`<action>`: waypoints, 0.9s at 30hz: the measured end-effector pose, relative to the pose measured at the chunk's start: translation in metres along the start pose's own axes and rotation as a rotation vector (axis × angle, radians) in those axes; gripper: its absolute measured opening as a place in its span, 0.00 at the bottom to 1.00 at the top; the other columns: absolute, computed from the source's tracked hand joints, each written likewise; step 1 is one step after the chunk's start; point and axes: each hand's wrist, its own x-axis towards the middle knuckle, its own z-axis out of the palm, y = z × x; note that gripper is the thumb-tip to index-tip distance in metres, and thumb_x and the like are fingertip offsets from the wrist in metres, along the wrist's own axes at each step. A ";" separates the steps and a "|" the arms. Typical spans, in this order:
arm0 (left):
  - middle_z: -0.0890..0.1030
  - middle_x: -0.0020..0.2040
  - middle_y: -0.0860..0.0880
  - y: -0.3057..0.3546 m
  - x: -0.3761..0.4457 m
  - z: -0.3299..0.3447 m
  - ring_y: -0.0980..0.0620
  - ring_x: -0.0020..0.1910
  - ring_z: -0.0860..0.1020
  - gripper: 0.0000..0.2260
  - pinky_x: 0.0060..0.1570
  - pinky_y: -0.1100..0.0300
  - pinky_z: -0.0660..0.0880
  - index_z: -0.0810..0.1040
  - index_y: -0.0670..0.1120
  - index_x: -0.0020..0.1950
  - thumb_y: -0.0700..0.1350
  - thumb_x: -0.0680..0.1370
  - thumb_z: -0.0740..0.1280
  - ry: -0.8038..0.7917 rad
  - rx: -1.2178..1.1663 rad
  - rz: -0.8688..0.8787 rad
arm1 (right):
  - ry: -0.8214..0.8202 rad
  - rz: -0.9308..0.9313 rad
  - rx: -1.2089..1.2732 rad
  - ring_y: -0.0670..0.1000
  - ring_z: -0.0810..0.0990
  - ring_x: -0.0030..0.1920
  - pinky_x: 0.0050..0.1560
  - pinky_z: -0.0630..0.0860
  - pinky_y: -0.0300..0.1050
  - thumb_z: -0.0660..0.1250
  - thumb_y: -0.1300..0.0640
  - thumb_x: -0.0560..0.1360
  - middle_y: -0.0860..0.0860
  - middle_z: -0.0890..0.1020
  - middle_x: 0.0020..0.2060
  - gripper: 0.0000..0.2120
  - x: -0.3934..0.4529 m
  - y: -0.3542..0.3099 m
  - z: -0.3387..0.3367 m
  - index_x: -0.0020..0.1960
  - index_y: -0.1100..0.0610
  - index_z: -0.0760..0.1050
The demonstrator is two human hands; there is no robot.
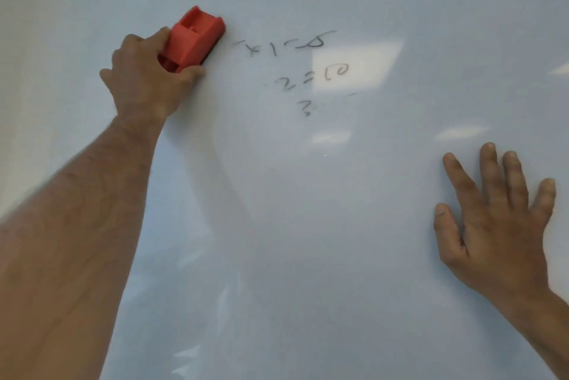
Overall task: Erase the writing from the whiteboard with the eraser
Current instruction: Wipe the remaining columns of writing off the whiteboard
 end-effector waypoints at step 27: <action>0.72 0.63 0.51 0.238 -0.115 0.064 0.47 0.60 0.71 0.33 0.59 0.48 0.65 0.63 0.54 0.78 0.64 0.76 0.66 -0.196 0.014 0.507 | -0.012 -0.019 -0.038 0.67 0.57 0.82 0.75 0.51 0.78 0.51 0.44 0.78 0.62 0.59 0.82 0.34 0.000 -0.001 -0.001 0.82 0.52 0.61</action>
